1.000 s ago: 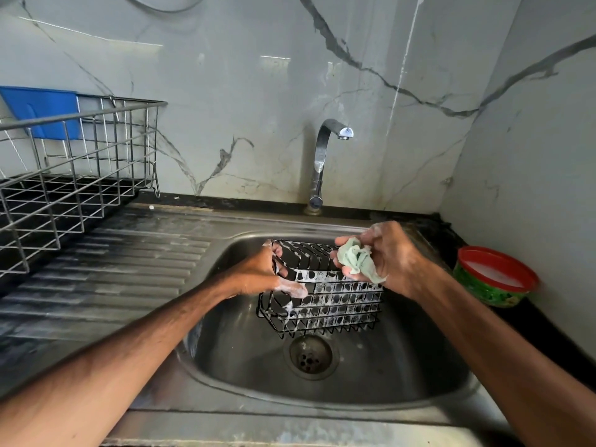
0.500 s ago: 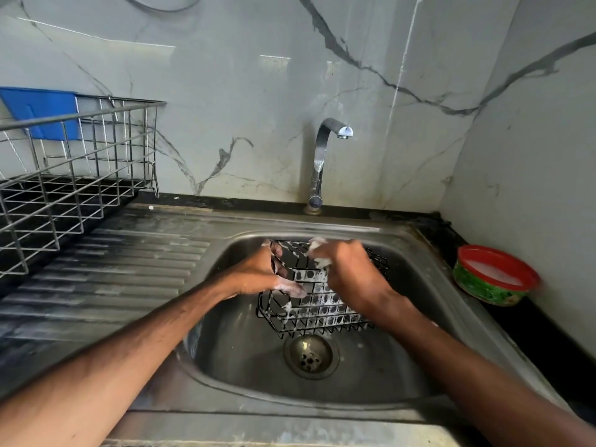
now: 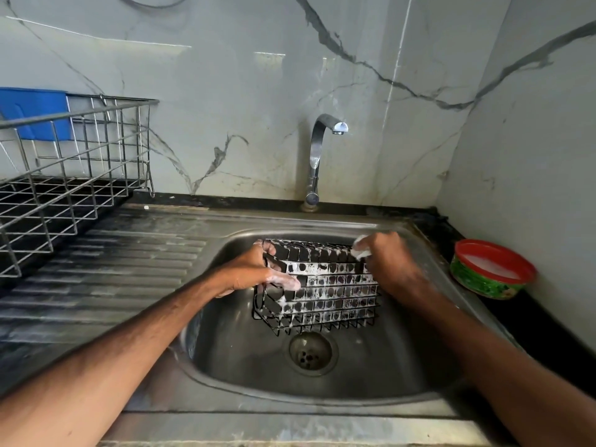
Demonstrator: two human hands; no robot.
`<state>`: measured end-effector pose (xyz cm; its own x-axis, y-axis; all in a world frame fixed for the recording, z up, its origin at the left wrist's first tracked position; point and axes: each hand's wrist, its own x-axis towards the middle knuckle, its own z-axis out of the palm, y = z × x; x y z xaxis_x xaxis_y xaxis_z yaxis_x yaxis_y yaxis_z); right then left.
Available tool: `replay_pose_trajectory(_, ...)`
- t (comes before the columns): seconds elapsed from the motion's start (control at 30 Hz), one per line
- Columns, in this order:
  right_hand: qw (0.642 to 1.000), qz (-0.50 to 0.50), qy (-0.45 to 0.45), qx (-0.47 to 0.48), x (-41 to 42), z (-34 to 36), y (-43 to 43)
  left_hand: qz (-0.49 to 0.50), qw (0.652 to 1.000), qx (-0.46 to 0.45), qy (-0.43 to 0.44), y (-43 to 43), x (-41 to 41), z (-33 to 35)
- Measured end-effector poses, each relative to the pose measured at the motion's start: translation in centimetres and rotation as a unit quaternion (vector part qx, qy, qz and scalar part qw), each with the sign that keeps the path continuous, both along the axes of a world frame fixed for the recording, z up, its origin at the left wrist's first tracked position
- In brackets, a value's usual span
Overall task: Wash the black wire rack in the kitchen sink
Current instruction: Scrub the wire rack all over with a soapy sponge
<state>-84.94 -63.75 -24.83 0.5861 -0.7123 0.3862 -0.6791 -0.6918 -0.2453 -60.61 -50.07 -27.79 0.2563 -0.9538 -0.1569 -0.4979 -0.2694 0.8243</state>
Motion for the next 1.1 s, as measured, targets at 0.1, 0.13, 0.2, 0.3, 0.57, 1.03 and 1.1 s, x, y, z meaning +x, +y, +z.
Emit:
replay_pose_trajectory(0.1,1.0,-0.026,-0.009,0.013,0.5,0.0,0.8,-0.003,1.0,0.004,0.005,0.1,-0.2,0.1)
replay_pose_trajectory(0.13,1.0,-0.018,-0.002,0.006,1.1,0.2,1.9,-0.002,1.0,0.004,0.008,0.1,-0.2,0.1)
replay_pose_trajectory(0.2,1.0,0.02,0.006,-0.021,2.4,0.3,4.2,0.004,1.0,0.004,0.01,0.1,-0.3,0.1)
replay_pose_trajectory(0.3,0.992,0.105,0.038,-0.067,4.3,0.0,7.4,0.011,1.0,0.01,-0.001,0.2,-0.1,-0.1)
replay_pose_trajectory(0.57,0.959,0.232,0.118,-0.113,3.8,-0.1,7.8,0.018,1.0,-0.006,0.019,-0.1,-0.1,-0.6)
replay_pose_trajectory(1.03,0.999,-0.038,0.038,0.0,0.4,-1.1,0.9,-0.034,0.998,0.031,0.034,0.1,-0.5,0.7)
replay_pose_trajectory(1.1,0.998,-0.049,0.025,0.015,0.4,-1.3,0.3,-0.031,0.999,0.028,0.03,0.0,-0.4,0.7)
